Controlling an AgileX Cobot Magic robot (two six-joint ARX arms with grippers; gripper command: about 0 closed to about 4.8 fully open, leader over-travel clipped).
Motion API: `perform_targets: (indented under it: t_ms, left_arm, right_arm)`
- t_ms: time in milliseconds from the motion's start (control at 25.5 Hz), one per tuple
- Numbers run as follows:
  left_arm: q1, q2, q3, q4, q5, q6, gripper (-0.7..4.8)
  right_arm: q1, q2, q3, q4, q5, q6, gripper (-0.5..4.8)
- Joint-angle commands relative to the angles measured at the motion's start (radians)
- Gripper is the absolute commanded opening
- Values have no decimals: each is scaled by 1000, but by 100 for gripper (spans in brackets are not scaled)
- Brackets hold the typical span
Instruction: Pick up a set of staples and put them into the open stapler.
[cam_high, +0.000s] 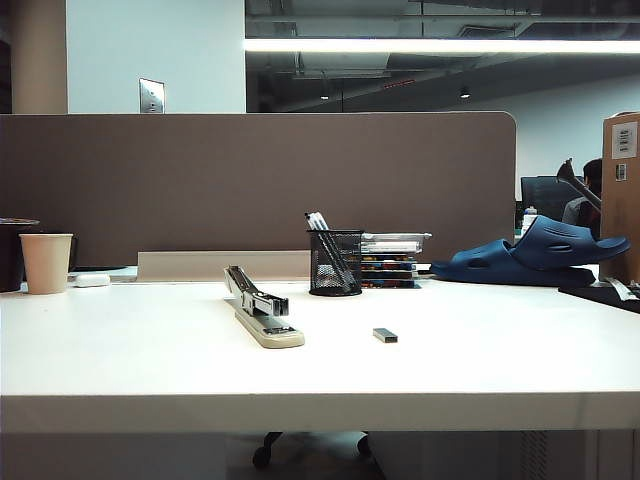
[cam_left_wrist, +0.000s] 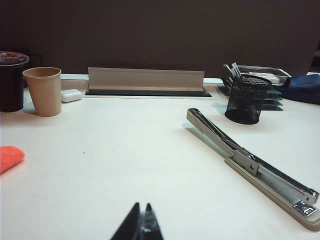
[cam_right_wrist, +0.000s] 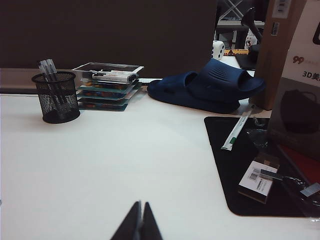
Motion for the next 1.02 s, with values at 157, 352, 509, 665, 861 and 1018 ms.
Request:
perform_targets:
  t_ms: [157,352,509,665,861,1018]
  left_arm:
    - [1,0,2,14,0,4,-6]
    - [1,0,2,13,1,3,-6]
    - [1,0,2,14,81,0,-6]
    - [1,0,2,13,267,0,-6]
    - [1,0,2,13,428,0,-6]
    - [1,0,2,13,497,-1,-6]
  right_arm:
    - [0,-7,-5,24,0,-3,-1]
    - [0,-7,-5,24,-1,-3,-1]
    - [0,-7,-3,39,-1,-3,-1]
    - [0,-7,7,39,-5,9,-1]
    - [2,-5,72,-29,-5,9,-1]
    - [2,-3,163,-147,-5,9,-1]
